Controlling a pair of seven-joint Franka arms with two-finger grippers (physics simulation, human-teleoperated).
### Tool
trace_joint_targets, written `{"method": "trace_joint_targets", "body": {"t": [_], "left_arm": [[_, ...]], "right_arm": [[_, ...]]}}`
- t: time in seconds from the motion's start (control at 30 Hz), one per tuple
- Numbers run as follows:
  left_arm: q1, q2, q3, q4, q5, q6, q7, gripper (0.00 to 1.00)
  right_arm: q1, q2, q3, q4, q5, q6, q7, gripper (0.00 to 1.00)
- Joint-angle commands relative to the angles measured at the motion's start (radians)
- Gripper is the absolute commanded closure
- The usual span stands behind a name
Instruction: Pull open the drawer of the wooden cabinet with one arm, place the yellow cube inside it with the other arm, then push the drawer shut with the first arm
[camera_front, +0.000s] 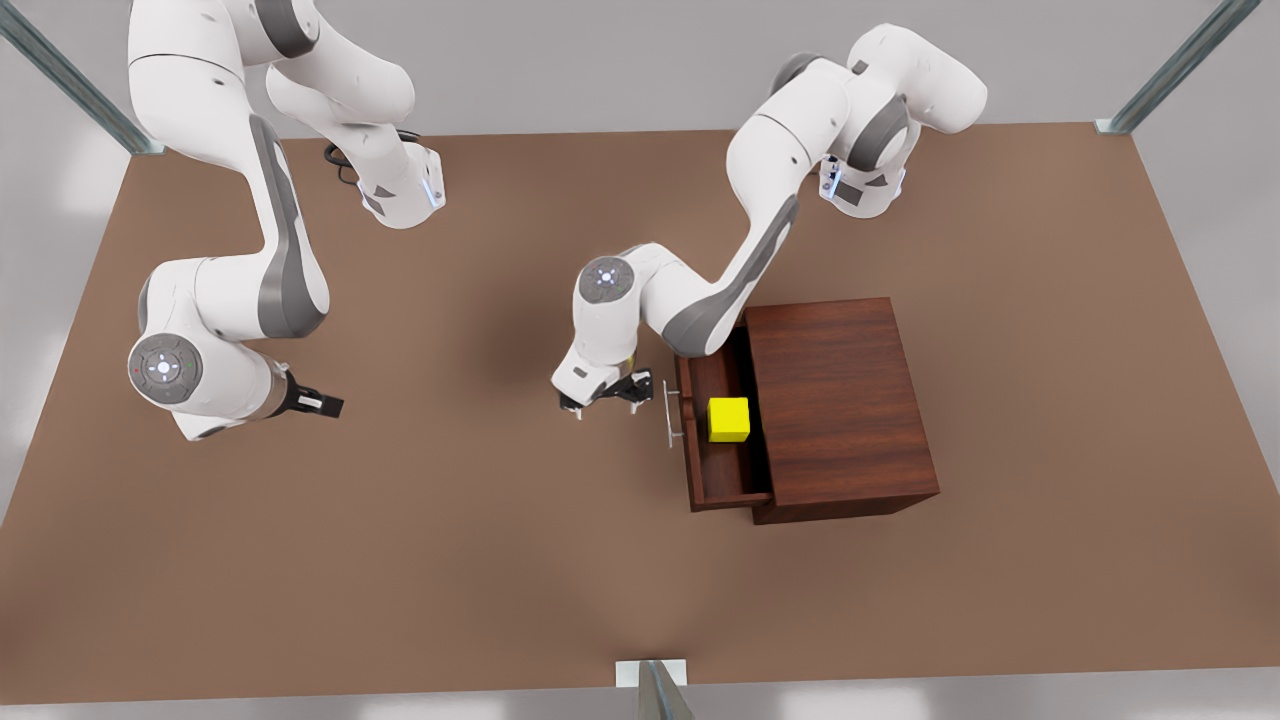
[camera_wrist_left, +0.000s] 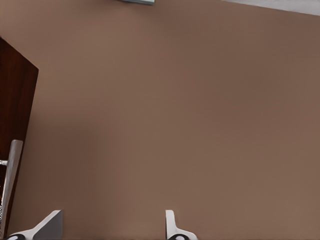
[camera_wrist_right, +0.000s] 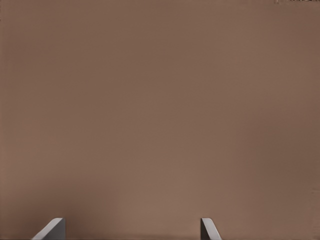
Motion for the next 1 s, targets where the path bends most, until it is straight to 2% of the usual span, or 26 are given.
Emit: {"method": "trace_joint_targets", "body": {"t": [0.0, 0.47, 0.63, 0.97], "left_arm": [[0.013, 0.000, 0.000, -0.001, -0.006, -0.008, -0.222, 0.00], [0.039, 0.054, -0.005, -0.004, -0.009, 0.000, -0.178, 0.00], [0.042, 0.045, -0.002, -0.003, -0.009, -0.105, -0.073, 0.00], [0.068, 0.040, 0.000, -0.004, -0.006, -0.146, 0.016, 0.00]], "right_arm": [[0.000, -0.001, 0.000, 0.000, 0.000, -0.001, -0.141, 0.00], [-0.001, 0.008, 0.000, 0.010, 0.000, -0.002, -0.142, 0.00], [-0.001, 0.008, 0.000, 0.010, 0.000, -0.002, -0.142, 0.00], [-0.003, 0.008, 0.000, 0.010, 0.002, -0.002, -0.142, 0.00]]}}
